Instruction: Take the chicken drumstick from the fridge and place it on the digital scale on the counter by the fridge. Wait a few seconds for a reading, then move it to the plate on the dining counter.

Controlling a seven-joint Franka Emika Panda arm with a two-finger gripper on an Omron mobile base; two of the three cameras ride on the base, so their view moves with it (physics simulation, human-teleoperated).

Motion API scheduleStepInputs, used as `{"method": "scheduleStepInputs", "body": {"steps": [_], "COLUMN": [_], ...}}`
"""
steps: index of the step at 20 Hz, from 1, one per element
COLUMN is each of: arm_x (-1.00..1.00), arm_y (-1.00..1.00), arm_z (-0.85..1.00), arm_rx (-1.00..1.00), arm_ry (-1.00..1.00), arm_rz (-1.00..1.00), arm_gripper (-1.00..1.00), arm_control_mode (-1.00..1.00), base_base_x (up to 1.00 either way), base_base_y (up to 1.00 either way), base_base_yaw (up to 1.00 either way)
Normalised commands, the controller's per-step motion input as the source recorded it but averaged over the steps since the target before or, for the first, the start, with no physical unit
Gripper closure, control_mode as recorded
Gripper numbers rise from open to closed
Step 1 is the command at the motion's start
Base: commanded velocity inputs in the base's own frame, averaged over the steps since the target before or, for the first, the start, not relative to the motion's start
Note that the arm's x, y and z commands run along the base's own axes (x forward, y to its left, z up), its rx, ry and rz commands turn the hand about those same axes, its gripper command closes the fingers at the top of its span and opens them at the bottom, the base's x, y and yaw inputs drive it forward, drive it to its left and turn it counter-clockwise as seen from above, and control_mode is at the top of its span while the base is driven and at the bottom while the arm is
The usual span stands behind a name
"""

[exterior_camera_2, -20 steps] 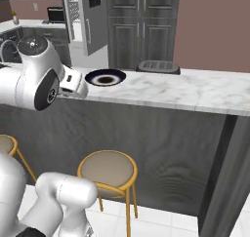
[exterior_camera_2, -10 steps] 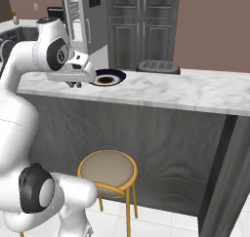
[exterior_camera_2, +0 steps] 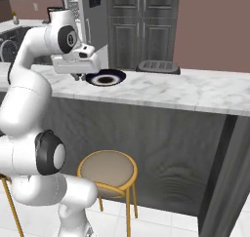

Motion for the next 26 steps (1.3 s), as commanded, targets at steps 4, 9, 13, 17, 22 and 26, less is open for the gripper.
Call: {"method": "scheduleStepInputs", "body": {"steps": [4, 9, 13, 17, 22, 26], "arm_x": [0.03, 0.15, 0.44, 0.71, 0.86, 0.79], "arm_y": [0.00, 0.00, 0.00, 0.00, 0.00, 0.00], "arm_z": [-0.24, -0.29, -0.23, -0.07, -0.06, -0.07], "arm_rx": [0.07, 0.04, 0.06, 0.05, 0.01, 0.01], "arm_ry": [0.02, 0.05, 0.01, 0.00, 0.00, 0.00], "arm_rz": [0.04, 0.04, 0.01, 0.00, 0.00, 0.00], "arm_gripper": [1.00, 1.00, 1.00, 1.00, 1.00, 1.00], "arm_control_mode": [-1.00, -1.00, -1.00, -1.00, -1.00, -1.00], "base_base_x": [0.00, 0.00, 0.00, 0.00, 0.00, 0.00], "base_base_y": [0.00, 0.00, 0.00, 0.00, 0.00, 0.00], "base_base_yaw": [0.00, 0.00, 0.00, 0.00, 0.00, 0.00]}}
